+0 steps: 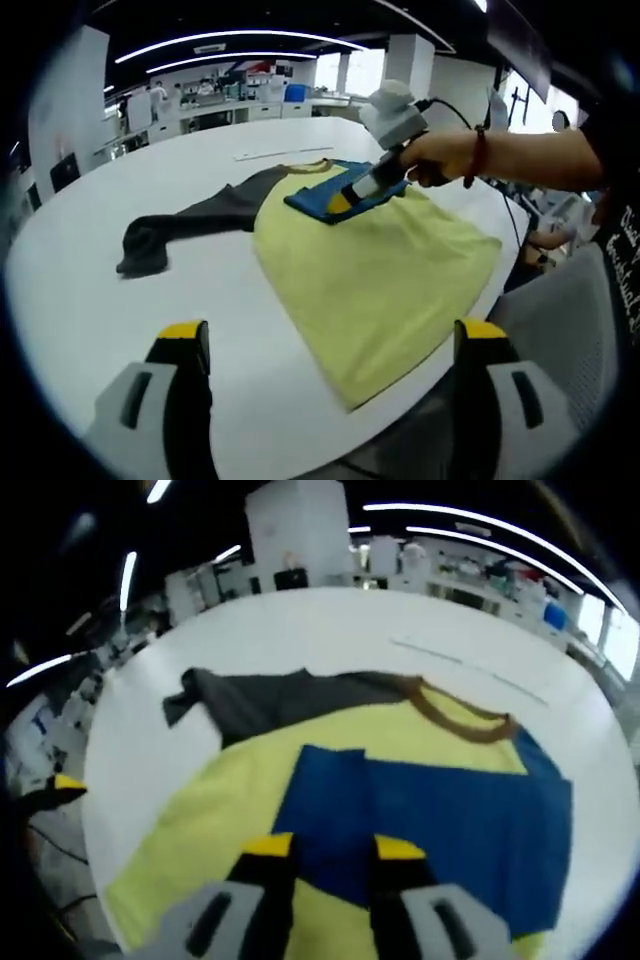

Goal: Fold the garment on the visible template until the final outline fits inside the template.

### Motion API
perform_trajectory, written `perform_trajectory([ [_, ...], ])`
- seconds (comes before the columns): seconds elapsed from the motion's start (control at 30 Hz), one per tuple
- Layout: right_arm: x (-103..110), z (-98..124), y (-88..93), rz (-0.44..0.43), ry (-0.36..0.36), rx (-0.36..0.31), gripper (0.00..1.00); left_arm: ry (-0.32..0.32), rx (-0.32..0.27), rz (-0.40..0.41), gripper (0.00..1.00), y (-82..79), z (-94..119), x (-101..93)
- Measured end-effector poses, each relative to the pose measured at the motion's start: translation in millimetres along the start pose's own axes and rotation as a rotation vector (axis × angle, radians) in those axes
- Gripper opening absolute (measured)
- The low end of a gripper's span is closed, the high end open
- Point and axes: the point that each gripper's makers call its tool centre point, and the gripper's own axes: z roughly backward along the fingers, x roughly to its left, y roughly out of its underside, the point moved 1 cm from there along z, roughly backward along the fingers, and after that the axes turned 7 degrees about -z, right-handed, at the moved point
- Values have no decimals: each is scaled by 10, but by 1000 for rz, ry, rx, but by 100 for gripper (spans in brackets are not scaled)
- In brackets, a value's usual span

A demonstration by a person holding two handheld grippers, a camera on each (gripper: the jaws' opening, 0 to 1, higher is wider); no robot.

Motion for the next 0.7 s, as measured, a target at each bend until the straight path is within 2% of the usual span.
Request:
perform_trajectory([
  [0.17,-6,-3,23,-62,-19,-8,4,1,3,-4,99,11,4,13],
  [0.27,17,0,18,-85,-43,-12,0,1,2,-7,99,0,7,10],
  [0.47,212,70,-56,-99,-104,-48,0,-1,4,-8,99,3,10,5],
  [0.63,526,73,-115,-101,-224,-71,0,-4,3,-7,99,-6,16,-8],
  [0.7,597,54,-120,-94,-241,-72,0,-4,2,-6,99,-6,18,-17],
])
